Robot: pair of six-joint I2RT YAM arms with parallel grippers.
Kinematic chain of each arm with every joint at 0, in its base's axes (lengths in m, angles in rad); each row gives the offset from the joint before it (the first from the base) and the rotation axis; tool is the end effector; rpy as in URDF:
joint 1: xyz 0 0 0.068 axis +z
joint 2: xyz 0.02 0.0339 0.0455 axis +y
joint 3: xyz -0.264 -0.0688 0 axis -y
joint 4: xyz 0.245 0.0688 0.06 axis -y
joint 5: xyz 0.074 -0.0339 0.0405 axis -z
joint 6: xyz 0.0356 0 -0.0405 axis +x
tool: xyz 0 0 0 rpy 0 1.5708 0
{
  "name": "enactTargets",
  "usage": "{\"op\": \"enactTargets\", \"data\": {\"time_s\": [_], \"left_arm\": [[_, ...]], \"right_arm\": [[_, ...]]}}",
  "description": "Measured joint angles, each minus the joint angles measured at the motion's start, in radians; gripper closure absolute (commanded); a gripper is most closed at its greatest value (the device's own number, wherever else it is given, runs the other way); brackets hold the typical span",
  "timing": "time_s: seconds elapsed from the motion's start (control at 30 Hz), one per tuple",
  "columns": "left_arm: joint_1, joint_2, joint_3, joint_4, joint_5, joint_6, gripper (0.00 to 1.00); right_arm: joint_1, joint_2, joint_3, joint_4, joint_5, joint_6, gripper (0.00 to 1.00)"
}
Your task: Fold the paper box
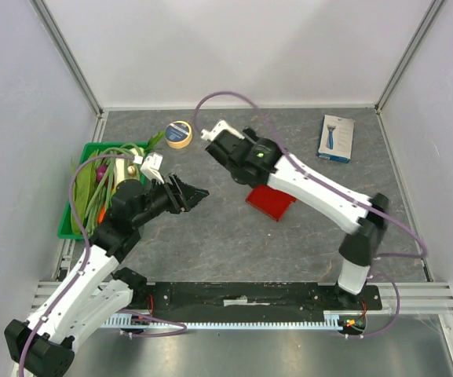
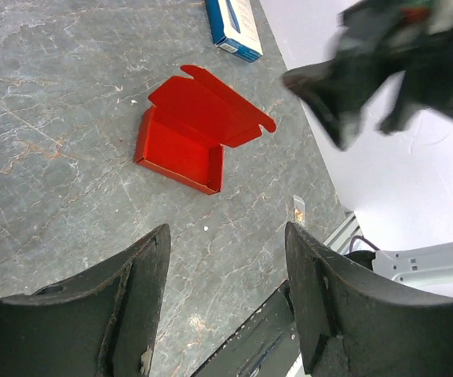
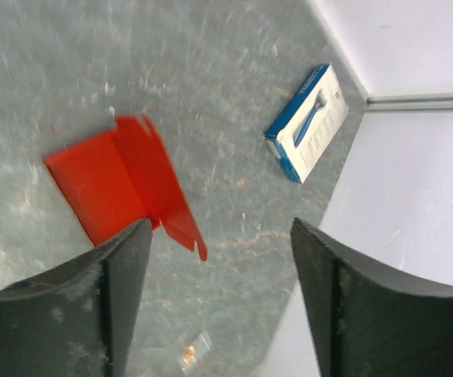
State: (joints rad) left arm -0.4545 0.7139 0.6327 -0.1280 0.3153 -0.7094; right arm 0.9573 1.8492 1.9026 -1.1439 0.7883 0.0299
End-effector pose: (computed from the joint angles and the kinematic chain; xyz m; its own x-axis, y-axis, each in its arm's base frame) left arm 0.1524 -0.0868 0.3039 -0.5910 -0.4005 -0.7003 0.4019 0.6065 -0.6860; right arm 0.2393 0.2960 0.3524 -0.5220 -0.7047 -0.4806 -0.3724 0.6952 -0.6148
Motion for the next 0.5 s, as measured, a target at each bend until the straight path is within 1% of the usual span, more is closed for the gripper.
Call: {"op": "enactTargets", "data": {"time_s": [0.03,0.1,0.23,0.27,0.33,0.47,0.5], "left_arm": [[0.0,0.003,0.002,-0.006,0.0,0.0,0.34],[0.0,0.015,0.01,-0.008,0.0,0.0,0.33],[0.0,0.045,0.029,-0.021,-0.001,0.001,0.3],[0.0,0.055,0.034,-0.027,-0.001,0.001,0.3],[0.0,0.074,0.044,-0.04,-0.002,0.0,0.29],[0.0,0.111,0.063,-0.063,-0.003,0.0,0.25],[0.0,0.117,0.066,-0.063,-0.004,0.0,0.22]], "right_arm": [[0.0,-0.04,-0.015,0.036,0.005,0.007,0.13],[0.0,-0.168,-0.104,0.136,0.019,0.024,0.07],[-0.039,-0.448,-0.289,0.271,0.043,0.059,0.02],[-0.069,-0.507,-0.328,0.306,0.045,0.071,0.03],[-0.169,-0.602,-0.401,0.359,0.042,0.092,0.03],[-0.375,-0.686,-0.534,0.408,0.009,0.116,0.03],[-0.416,-0.695,-0.565,0.41,-0.002,0.118,0.03]]}}
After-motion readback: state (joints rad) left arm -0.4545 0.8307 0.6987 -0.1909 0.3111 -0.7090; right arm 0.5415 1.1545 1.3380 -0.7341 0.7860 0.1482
